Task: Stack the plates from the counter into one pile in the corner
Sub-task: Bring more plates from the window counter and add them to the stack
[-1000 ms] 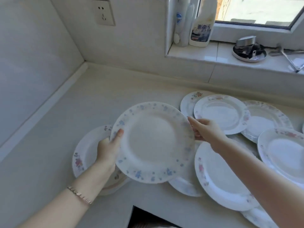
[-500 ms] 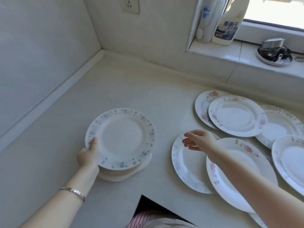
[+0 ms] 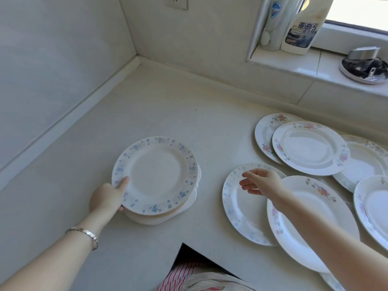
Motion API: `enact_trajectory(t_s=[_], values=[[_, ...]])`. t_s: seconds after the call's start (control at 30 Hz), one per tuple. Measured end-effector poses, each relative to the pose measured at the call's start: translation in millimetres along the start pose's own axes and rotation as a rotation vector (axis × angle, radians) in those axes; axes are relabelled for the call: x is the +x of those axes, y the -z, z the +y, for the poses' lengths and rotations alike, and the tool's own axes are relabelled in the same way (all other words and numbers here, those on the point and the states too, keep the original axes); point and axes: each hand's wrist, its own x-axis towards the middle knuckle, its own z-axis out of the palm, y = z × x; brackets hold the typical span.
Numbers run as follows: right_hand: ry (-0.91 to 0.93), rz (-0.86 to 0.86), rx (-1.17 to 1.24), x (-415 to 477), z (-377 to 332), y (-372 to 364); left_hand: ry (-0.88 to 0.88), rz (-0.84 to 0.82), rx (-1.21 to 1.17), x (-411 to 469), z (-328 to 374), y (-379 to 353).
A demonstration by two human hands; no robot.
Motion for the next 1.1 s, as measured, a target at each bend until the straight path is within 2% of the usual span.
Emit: enact_trajectory(t_s=[0.17,0.23,0.3,0.33,0.4,0.47,0.57,0.63,0.67,0.73,0.87,0.93,1.1], values=[[0.024,-0.015,-0.035,0.9,4.6,-2.3,-0.035,-0.025,0.378,0.0,1.8,6.3],[0.035,-0.022,-0.036,-0.3,6.1,-0.1,-0.069,0.043,0.555,-6.0,11.6,5.0],[0.043,-0.022,-0.031,-1.6,8.5,5.8,-0.154,0.130,0.706,-20.9,29.3,-1.1],[0.042,-0.017,-0.027,-2.3,10.5,10.1,-0.259,0.156,0.722,-31.9,41.9,-7.8],[0.032,0.002,-0.007,-4.3,16.3,21.7,-0.541,0.134,0.581,-57.6,70.7,-29.3],[0.017,0.032,0.022,-7.0,24.0,37.3,-0.660,-0.068,0.298,-88.2,102.7,-60.6],[0.002,0.101,0.061,-12.8,37.7,65.0,-0.561,-0.579,0.111,-132.7,140.7,-125.3],[-0.010,0.162,0.090,-17.5,47.3,84.7,-0.408,-0.799,0.041,-154.0,155.3,-167.5],[-0.013,0.198,0.106,-19.7,52.0,94.5,-0.358,-0.855,0.025,-163.2,161.4,-182.8],[-0.019,0.262,0.133,-24.2,62.0,113.5,-0.265,-0.883,-0.026,-175.3,170.8,-208.3],[-0.050,0.333,0.164,-28.8,83.9,142.2,-0.013,-0.881,-0.326,-185.4,180.9,-231.5],[-0.059,0.339,0.185,-29.9,91.2,148.7,-0.016,-0.814,-0.359,-184.8,179.6,-236.1],[-0.006,0.372,0.211,-26.9,96.2,157.0,-0.150,-0.720,-0.418,-186.4,175.1,-218.2]])
